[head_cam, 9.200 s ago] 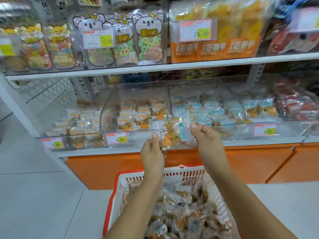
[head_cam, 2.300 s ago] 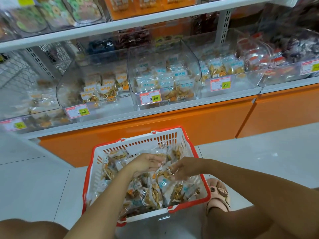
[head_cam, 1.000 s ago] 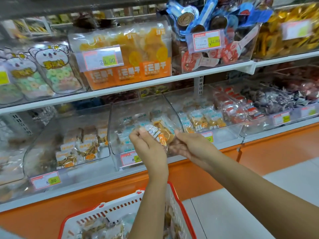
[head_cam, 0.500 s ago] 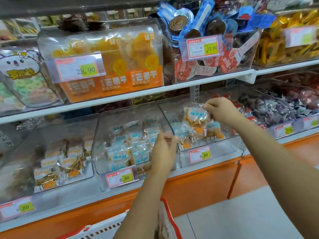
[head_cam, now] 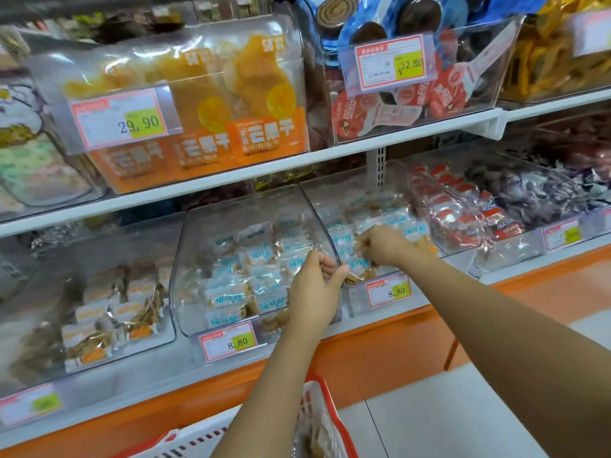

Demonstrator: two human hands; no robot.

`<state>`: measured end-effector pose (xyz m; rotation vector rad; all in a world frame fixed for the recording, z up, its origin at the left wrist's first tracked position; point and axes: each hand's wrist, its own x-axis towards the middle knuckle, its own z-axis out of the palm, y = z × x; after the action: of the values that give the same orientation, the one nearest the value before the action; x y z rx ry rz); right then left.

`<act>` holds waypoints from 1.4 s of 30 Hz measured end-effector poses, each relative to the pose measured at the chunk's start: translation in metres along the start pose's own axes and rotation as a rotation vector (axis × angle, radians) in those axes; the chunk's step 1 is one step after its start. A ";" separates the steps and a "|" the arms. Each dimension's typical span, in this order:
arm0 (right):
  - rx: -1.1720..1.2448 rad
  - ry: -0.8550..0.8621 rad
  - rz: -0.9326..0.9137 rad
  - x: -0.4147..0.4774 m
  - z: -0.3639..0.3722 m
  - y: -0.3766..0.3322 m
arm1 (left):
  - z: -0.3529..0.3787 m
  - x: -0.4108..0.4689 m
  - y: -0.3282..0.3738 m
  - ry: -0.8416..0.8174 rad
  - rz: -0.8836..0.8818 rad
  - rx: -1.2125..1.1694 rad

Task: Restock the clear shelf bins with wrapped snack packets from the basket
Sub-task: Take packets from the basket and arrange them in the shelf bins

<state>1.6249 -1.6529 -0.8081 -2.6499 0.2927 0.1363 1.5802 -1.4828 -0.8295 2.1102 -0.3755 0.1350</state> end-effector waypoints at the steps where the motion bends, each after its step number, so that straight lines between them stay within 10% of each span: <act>1: -0.003 0.020 0.017 -0.003 0.002 0.000 | 0.000 -0.001 0.001 -0.004 0.006 0.017; 9: -0.061 0.434 -0.241 -0.072 -0.012 -0.017 | -0.038 -0.073 -0.010 0.125 0.072 -0.120; 24: -0.513 -0.644 -0.589 -0.197 0.161 -0.047 | -0.147 -0.271 -0.163 -0.125 -0.566 0.356; 33: -0.761 -0.579 -0.522 -0.220 0.227 0.008 | -0.180 -0.336 -0.196 -0.260 -0.918 0.834; 42: -0.665 -0.603 -0.534 -0.221 0.220 0.003 | -0.159 -0.359 -0.204 0.143 -0.891 0.794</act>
<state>1.3995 -1.5137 -0.9728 -3.0188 -0.7746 0.9656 1.3131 -1.1713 -0.9955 2.8053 0.8489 -0.1144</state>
